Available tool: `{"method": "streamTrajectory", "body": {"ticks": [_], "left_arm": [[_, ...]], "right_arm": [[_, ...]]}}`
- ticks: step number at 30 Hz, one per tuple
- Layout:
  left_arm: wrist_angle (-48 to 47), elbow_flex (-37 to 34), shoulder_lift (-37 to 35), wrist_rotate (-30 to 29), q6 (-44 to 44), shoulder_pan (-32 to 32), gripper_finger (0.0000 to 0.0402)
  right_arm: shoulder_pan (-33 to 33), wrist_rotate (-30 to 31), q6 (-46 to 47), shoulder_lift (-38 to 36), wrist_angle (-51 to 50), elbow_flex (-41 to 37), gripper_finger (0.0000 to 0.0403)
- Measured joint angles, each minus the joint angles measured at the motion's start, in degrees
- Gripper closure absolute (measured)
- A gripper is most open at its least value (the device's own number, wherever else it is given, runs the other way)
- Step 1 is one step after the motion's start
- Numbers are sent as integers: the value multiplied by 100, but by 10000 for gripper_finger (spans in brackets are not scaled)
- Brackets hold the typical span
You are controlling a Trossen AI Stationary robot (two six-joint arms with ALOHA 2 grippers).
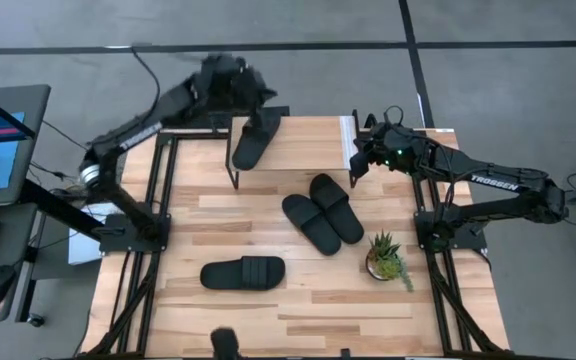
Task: Pick and place slides into the shelf
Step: Put the black slipper on the shelf
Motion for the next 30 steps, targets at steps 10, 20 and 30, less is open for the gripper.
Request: {"method": "streamTrajectory", "body": {"ticks": [10, 20, 30], "left_arm": [[-2834, 3089, 1757, 817, 1715, 685, 402], [-2908, 2288, 1848, 109, 2107, 748, 402], [-2908, 1878, 1828, -508, 2371, 761, 402]], "right_arm": [[0, -123, 29, -2, -201, 0, 403], [0, -124, 46, -2, -284, 0, 403], [0, -178, 48, -2, -283, 0, 403]]}}
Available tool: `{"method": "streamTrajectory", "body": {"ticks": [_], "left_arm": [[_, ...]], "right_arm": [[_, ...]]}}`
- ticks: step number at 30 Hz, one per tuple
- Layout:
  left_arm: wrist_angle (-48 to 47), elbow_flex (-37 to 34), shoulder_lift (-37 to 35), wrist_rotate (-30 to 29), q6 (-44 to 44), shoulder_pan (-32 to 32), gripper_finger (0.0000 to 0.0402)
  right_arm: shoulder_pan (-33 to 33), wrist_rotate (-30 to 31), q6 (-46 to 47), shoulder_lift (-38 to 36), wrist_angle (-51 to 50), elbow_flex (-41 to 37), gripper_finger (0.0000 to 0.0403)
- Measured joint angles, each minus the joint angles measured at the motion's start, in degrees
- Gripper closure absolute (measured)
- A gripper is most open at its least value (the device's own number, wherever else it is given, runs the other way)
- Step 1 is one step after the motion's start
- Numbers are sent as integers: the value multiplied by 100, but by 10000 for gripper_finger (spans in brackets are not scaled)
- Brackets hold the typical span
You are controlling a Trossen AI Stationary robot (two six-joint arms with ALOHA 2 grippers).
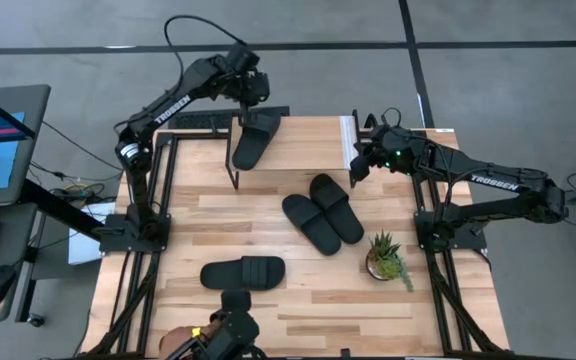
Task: Pick and place slides into the shelf
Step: Put the black slipper on the shelf
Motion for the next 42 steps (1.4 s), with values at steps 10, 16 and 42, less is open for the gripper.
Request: {"method": "streamTrajectory", "body": {"ticks": [10, 16, 42], "left_arm": [[37, -467, 1, -160, 174, -17, 402], [85, -784, 0, -159, 316, -21, 402], [466, -795, 282, -354, 785, -152, 402]], "right_arm": [[81, -77, 2, 0, 4, 0, 403], [110, -76, 2, 0, -1, 0, 403], [107, -75, 0, -2, -33, 0, 403]]}}
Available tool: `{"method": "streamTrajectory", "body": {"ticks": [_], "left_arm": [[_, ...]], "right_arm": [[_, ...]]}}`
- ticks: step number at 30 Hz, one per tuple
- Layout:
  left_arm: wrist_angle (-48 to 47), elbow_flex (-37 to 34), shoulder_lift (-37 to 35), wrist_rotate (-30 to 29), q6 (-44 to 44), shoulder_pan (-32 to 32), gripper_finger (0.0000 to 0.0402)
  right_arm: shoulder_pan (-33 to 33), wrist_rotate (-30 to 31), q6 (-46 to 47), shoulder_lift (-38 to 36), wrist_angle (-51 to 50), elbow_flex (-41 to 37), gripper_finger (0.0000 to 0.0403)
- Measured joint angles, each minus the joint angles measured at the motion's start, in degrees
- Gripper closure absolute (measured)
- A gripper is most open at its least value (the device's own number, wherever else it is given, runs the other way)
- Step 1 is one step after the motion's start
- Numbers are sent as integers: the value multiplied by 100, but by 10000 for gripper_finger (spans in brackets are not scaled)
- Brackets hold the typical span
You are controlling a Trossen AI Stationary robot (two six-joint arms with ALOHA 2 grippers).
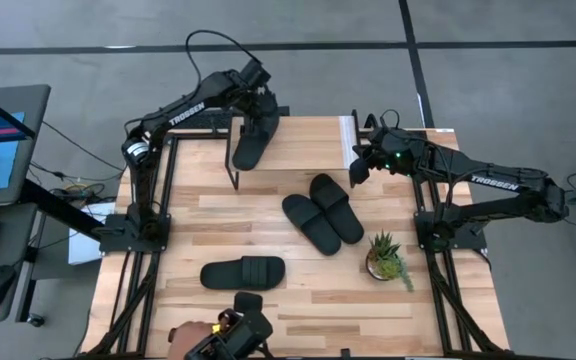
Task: Pick and place slides into the shelf
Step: Put the black slipper on the shelf
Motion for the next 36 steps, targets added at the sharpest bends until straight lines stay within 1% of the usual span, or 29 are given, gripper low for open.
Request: {"method": "streamTrajectory", "body": {"ticks": [10, 21, 25, 32, 36], "left_arm": [[-485, 51, -1, -304, -86, -48, 402], [-1146, 963, -9, -212, -141, -82, 402], [-1082, 1102, -9, -245, -132, -75, 402], [-982, 1102, -9, -247, 456, 7, 402], [-972, 1102, -9, -120, 580, 102, 402]], "right_arm": [[-4, 0, -7, 0, -2, 0, 403], [-4, 2, -6, 0, -2, 0, 403], [-4, 2, -7, 0, -2, 0, 403], [6, -10, -6, 0, -2, 0, 403], [7, -156, -7, 0, -7, 0, 403]]}}
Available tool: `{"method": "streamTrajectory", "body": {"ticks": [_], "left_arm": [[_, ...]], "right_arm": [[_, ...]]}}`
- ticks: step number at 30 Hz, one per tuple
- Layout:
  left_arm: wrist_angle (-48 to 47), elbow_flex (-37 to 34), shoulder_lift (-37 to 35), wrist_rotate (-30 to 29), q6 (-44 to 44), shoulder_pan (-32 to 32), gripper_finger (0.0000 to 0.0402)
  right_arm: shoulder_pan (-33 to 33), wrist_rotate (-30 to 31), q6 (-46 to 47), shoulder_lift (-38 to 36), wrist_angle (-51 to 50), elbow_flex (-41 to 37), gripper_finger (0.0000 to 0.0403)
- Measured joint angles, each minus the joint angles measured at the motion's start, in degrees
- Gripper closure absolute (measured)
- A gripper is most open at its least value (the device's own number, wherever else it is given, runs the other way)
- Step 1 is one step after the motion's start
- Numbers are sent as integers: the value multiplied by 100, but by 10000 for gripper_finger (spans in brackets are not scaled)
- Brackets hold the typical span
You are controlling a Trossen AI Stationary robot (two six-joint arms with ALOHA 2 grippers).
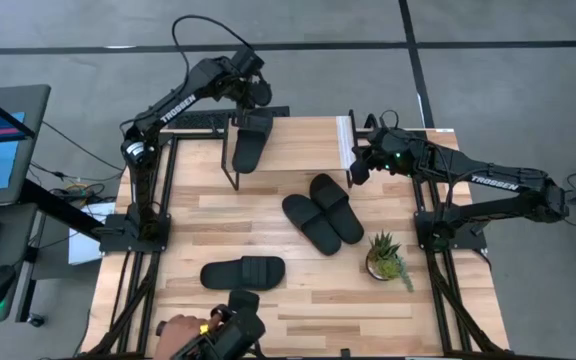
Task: Pick and place slides into the shelf
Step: Put the black slipper on the shelf
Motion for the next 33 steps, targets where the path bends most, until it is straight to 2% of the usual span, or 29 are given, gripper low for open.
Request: {"method": "streamTrajectory", "body": {"ticks": [3, 8, 17, 33], "left_arm": [[-52, 0, 0, 241, -3, 28, 401], [-64, -2, 0, 323, 20, 11, 402], [-132, -9, 398, 116, -50, -86, 402], [-378, 2, 474, 170, -16, 50, 401]], "right_arm": [[0, -40, 0, 0, -56, 0, 403], [0, -41, -39, 0, -84, 0, 403], [-2, -41, -48, 0, -104, 0, 403], [-7, -125, -61, 1, -163, 0, 403]]}}
